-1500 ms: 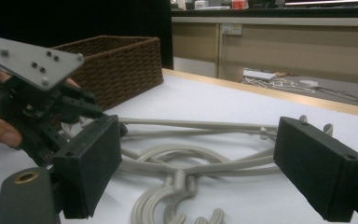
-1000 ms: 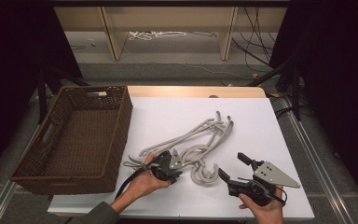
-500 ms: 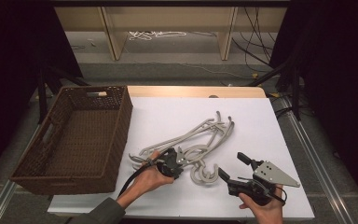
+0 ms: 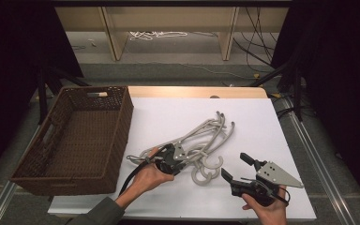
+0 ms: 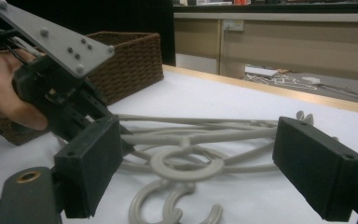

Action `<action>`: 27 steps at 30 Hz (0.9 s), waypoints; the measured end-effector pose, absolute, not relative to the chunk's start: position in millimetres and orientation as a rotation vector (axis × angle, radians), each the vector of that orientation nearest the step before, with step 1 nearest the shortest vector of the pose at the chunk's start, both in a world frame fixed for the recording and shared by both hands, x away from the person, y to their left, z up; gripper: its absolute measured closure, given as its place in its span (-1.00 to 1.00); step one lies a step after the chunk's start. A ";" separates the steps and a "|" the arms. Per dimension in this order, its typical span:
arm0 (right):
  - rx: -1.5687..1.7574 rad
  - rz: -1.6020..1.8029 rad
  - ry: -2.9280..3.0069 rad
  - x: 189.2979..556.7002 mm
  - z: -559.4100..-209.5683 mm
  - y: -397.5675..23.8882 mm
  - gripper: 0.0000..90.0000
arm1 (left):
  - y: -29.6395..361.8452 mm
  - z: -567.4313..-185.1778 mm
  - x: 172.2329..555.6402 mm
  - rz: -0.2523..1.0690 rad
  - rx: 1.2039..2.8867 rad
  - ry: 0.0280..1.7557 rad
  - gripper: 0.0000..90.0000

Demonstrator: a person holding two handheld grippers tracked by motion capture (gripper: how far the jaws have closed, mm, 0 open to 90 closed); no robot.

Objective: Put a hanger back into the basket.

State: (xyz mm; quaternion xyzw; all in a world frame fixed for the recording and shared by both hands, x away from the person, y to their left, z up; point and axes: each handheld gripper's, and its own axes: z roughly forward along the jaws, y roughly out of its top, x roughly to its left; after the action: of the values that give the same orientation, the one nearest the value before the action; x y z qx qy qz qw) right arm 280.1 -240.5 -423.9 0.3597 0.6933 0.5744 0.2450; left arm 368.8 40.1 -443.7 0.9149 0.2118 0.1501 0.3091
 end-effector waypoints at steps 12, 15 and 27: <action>0.956 1.611 1.881 279.9 -422.2 -241.2 -0.64 | 50.0 -423.5 370.2 0.339 2.307 0.608 0.81; 0.953 1.602 1.892 278.3 -421.8 -242.0 -0.64 | 59.5 -409.4 369.6 0.300 2.250 0.629 0.81; 0.956 1.574 1.917 279.2 -422.2 -241.8 -0.64 | 97.4 -368.4 378.0 0.285 2.060 0.709 0.81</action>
State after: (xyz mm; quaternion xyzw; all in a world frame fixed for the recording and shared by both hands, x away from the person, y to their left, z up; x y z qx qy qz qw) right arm 279.2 -241.8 -422.2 0.3491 0.7001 0.5749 0.2396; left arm 378.0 97.4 -368.4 0.8350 0.2873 0.1154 0.4549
